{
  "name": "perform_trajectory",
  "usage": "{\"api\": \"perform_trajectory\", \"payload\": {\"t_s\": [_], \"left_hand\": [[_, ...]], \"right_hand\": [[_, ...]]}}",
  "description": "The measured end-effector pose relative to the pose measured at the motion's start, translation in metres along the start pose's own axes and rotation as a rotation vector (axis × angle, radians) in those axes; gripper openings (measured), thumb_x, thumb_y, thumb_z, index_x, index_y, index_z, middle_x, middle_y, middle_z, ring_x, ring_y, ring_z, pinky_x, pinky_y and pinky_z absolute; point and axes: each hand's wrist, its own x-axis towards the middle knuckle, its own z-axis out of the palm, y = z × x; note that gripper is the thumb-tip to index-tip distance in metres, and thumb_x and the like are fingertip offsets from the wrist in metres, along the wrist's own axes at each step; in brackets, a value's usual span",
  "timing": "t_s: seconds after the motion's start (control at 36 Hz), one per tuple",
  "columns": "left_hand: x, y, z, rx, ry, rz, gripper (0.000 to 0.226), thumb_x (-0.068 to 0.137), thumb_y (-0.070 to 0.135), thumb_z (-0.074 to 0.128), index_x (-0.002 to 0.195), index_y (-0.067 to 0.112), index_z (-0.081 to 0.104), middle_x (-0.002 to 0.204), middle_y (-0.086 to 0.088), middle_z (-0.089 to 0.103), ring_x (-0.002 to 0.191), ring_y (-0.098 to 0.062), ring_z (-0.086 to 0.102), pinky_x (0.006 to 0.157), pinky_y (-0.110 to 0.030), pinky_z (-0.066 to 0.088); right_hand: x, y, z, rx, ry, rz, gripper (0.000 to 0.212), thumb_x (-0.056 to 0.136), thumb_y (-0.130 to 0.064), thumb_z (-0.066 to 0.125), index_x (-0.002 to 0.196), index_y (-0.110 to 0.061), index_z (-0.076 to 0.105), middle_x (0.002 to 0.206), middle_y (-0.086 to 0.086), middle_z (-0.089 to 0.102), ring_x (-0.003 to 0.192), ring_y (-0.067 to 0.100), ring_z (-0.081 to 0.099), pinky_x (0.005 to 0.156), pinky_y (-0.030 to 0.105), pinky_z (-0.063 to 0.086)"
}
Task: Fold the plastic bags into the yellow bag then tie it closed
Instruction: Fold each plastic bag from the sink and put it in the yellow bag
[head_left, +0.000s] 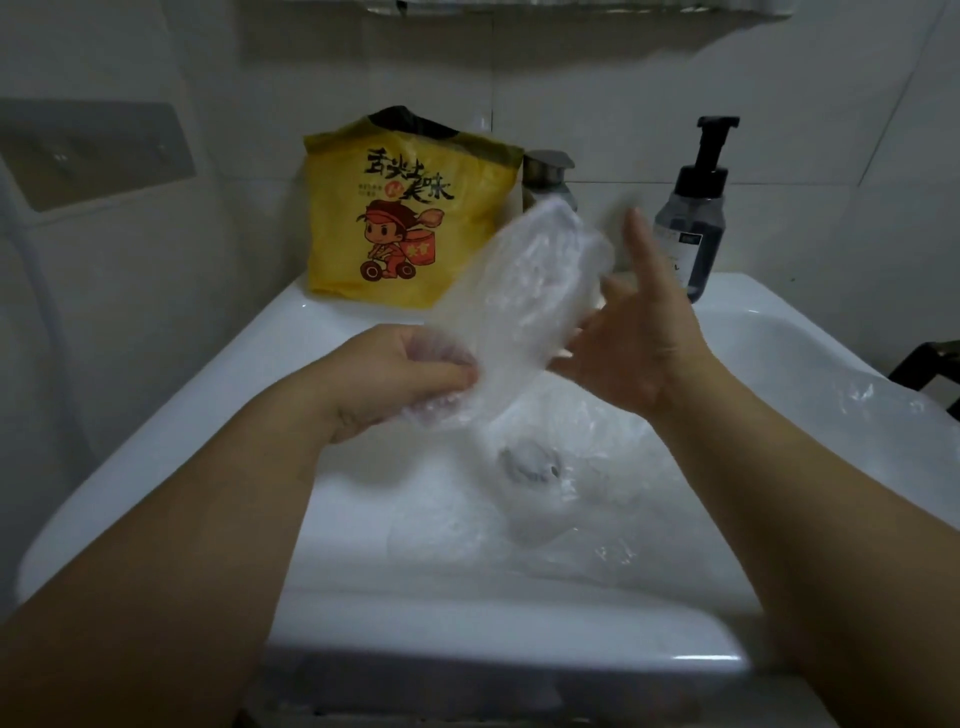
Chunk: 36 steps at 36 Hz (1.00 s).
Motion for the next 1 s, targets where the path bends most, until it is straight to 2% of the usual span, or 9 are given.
{"api": "perform_trajectory", "payload": {"t_s": [0.08,0.19,0.31,0.44,0.56,0.67,0.81,0.92,1.0], "left_hand": [[0.001,0.001,0.005,-0.040,0.053,0.047,0.010,0.084,0.011,0.070,0.095,0.011,0.070,0.067,0.008,0.069,0.054,0.000,0.060,0.049,-0.013,0.045],[0.003,-0.003,0.013,0.051,0.125,0.090,0.015,0.084,0.014,0.072,0.098,0.015,0.073,0.085,0.000,0.075,0.074,-0.008,0.069,0.062,-0.018,0.053],[0.003,0.003,0.018,-0.094,0.119,0.041,0.007,0.085,0.014,0.071,0.090,0.010,0.069,0.070,0.004,0.066,0.054,-0.001,0.061,0.050,-0.016,0.048],[-0.003,0.009,0.013,-0.287,-0.069,-0.062,0.042,0.072,0.031,0.072,0.109,0.012,0.066,0.089,0.002,0.074,0.081,-0.011,0.070,0.067,-0.024,0.059],[-0.005,0.011,0.020,-0.242,-0.049,-0.055,0.015,0.081,0.016,0.071,0.095,0.012,0.066,0.073,0.000,0.072,0.062,-0.004,0.066,0.049,-0.014,0.049],[-0.002,0.016,0.020,-0.410,-0.016,0.019,0.021,0.077,0.014,0.070,0.096,0.005,0.066,0.065,0.000,0.066,0.055,-0.003,0.063,0.047,-0.011,0.048],[-0.006,0.014,0.026,-0.291,-0.121,0.011,0.015,0.086,-0.006,0.060,0.090,0.006,0.068,0.065,0.001,0.069,0.057,-0.003,0.064,0.049,-0.012,0.047],[-0.007,0.012,0.024,-0.213,-0.143,-0.051,0.005,0.086,0.008,0.066,0.091,0.008,0.067,0.070,0.000,0.072,0.059,-0.003,0.065,0.050,-0.013,0.048],[-0.007,0.009,0.021,-0.120,-0.183,-0.092,0.007,0.087,0.005,0.065,0.090,0.011,0.067,0.073,0.000,0.074,0.060,-0.004,0.067,0.050,-0.013,0.049]], "right_hand": [[-0.001,0.011,0.004,-0.146,-0.027,0.137,0.141,0.020,-0.073,0.081,0.143,-0.020,0.038,0.132,0.012,0.058,0.119,0.036,0.056,0.100,0.059,0.041],[-0.003,0.021,0.018,-0.300,-0.045,0.125,0.068,0.069,-0.041,0.077,0.125,-0.008,0.056,0.116,0.013,0.068,0.106,0.030,0.066,0.097,0.048,0.049],[0.002,0.022,0.019,-0.172,0.081,-0.006,0.030,0.088,0.000,0.058,0.117,0.002,0.057,0.105,0.020,0.068,0.089,0.030,0.067,0.080,0.039,0.056],[0.004,0.018,0.016,-0.085,0.112,-0.089,0.035,0.092,-0.001,0.054,0.126,0.004,0.053,0.116,0.024,0.064,0.104,0.036,0.064,0.089,0.041,0.054],[0.002,0.017,0.016,-0.097,-0.034,-0.126,0.059,0.087,-0.043,0.058,0.134,-0.009,0.049,0.129,0.017,0.060,0.117,0.032,0.059,0.101,0.046,0.047],[0.000,0.023,0.018,-0.202,-0.245,0.086,0.094,0.058,-0.071,0.069,0.131,-0.014,0.053,0.125,0.009,0.064,0.117,0.026,0.059,0.105,0.043,0.039],[0.002,0.035,0.024,-0.386,-0.311,0.210,0.055,0.083,-0.040,0.060,0.122,-0.001,0.056,0.070,0.001,0.060,0.063,0.011,0.055,0.089,0.036,0.044],[0.004,0.022,0.021,-0.199,-0.228,0.188,0.033,0.098,-0.031,0.044,0.107,-0.003,0.058,0.092,0.012,0.065,0.080,0.022,0.062,0.073,0.028,0.048],[0.004,0.006,0.010,-0.049,-0.157,0.125,0.033,0.097,-0.030,0.045,0.117,-0.005,0.056,0.094,0.009,0.070,0.086,0.022,0.069,0.073,0.034,0.055]]}}
